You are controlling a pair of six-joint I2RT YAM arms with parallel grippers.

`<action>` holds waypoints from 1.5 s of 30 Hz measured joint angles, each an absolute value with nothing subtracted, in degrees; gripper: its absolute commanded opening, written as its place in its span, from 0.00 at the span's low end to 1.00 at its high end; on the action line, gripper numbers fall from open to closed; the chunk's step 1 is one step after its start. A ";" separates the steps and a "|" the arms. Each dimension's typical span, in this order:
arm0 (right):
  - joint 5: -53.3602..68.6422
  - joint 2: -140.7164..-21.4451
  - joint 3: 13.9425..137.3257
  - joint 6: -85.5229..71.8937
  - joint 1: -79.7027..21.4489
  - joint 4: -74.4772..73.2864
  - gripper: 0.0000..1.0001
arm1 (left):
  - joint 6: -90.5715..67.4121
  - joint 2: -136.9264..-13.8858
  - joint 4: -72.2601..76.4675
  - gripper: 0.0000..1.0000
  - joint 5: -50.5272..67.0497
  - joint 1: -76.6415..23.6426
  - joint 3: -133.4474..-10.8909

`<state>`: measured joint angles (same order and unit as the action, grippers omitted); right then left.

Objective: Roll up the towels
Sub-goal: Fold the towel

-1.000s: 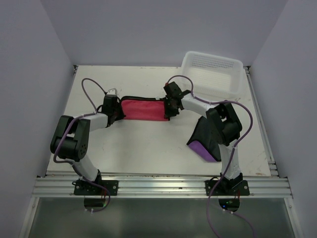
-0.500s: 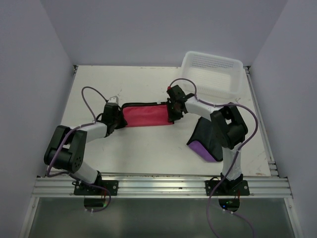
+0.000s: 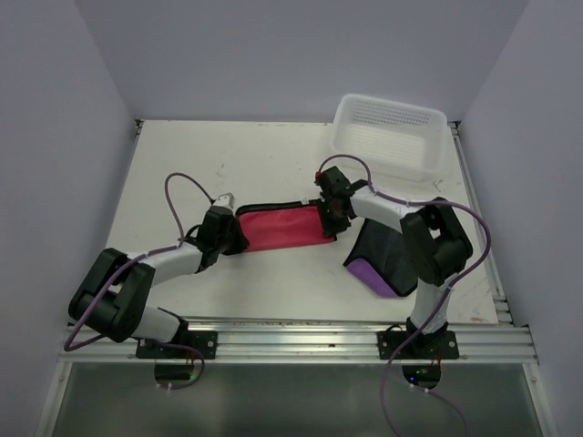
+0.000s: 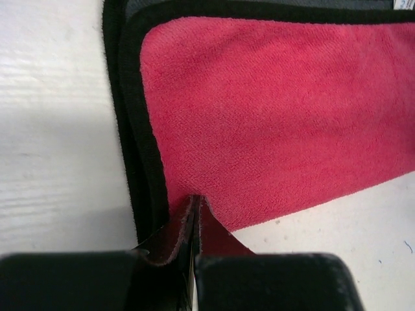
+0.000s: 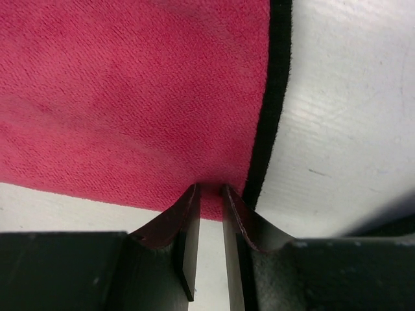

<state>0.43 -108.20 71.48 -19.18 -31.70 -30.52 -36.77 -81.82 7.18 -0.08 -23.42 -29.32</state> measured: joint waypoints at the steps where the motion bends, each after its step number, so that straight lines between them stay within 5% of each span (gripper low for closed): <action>1: 0.27 -107.72 71.07 -19.00 -31.70 -31.05 0.29 | -37.10 -81.28 7.07 0.00 -0.32 -24.47 -28.88; 8: -0.89 -106.15 72.01 -18.35 -31.48 -34.26 0.43 | -38.35 -79.37 2.55 0.06 -2.11 -27.42 -29.28; 15: -1.02 -103.39 74.98 -19.05 -29.15 -35.03 0.41 | -37.21 -77.97 -5.89 0.43 -4.78 -27.44 -33.78; 18: -0.78 -103.22 75.16 -19.88 -27.27 -34.37 0.40 | -36.40 -77.17 -7.44 0.48 -5.19 -27.46 -35.94; 45: 2.96 -110.30 73.12 -23.09 -26.15 -27.62 0.33 | -33.17 -79.83 -5.56 0.44 -2.98 -18.74 -37.65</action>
